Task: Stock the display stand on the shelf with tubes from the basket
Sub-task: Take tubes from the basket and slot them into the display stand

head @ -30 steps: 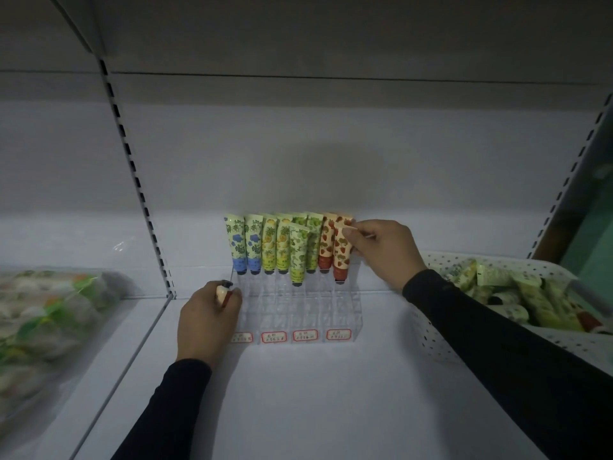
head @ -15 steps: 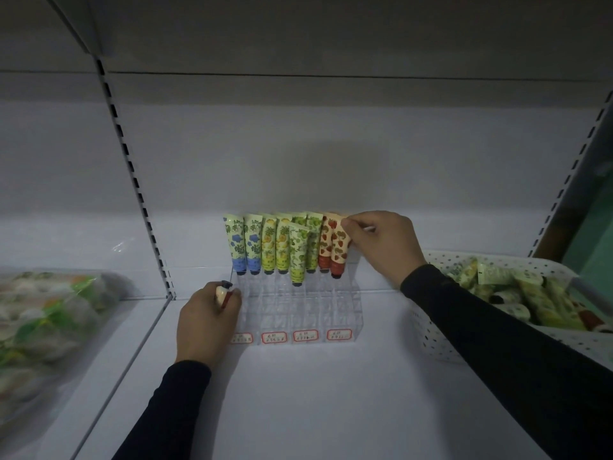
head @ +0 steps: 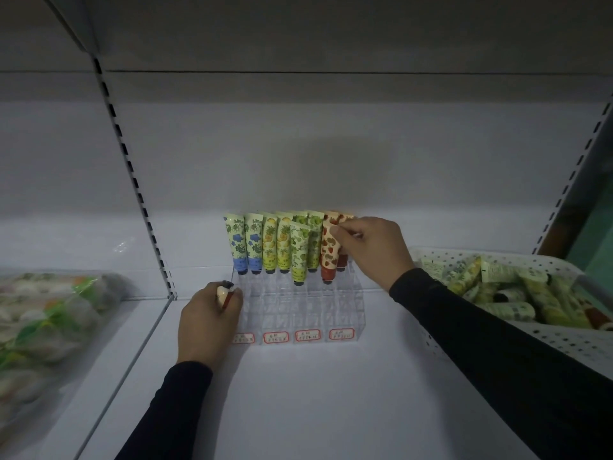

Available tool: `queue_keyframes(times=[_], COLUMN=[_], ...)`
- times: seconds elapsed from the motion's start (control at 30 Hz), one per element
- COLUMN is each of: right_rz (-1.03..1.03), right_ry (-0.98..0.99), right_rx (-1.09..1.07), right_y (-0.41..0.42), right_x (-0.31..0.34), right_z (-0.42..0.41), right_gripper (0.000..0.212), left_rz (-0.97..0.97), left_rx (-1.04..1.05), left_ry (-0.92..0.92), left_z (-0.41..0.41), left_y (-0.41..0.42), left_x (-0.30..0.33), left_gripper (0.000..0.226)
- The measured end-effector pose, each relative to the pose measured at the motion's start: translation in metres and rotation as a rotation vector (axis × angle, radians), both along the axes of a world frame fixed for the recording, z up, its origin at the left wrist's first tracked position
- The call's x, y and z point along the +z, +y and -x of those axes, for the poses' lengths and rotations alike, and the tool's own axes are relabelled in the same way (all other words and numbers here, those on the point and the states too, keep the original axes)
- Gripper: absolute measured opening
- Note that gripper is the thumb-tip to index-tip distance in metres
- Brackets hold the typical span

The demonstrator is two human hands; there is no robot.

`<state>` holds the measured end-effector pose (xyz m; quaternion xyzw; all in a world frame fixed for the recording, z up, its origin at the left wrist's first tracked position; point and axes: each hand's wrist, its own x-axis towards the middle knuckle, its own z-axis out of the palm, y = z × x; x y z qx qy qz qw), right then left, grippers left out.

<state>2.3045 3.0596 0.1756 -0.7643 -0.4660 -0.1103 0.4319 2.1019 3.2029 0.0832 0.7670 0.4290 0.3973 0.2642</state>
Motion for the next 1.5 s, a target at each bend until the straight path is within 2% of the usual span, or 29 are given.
queue_keyframes(times=[0.5, 0.87, 1.03, 1.5], right_rz=[0.024, 0.070, 0.111, 0.078], right_ry=[0.014, 0.120, 0.070, 0.086], right_rx=[-0.005, 0.088, 0.110, 0.079], right_y=[0.007, 0.006, 0.008, 0.004], right_x=[0.001, 0.002, 0.003, 0.001], right_z=[-0.001, -0.015, -0.014, -0.008], right_gripper=[0.027, 0.028, 0.035, 0.033], left_rz=[-0.011, -0.014, -0.018, -0.015], left_rx=[0.002, 0.008, 0.008, 0.011], left_ry=[0.020, 0.013, 0.005, -0.008], left_z=[0.000, -0.001, -0.001, 0.001], left_y=[-0.001, 0.000, -0.002, -0.004], left_x=[0.002, 0.001, 0.002, 0.005], left_gripper=[0.014, 0.014, 0.013, 0.017])
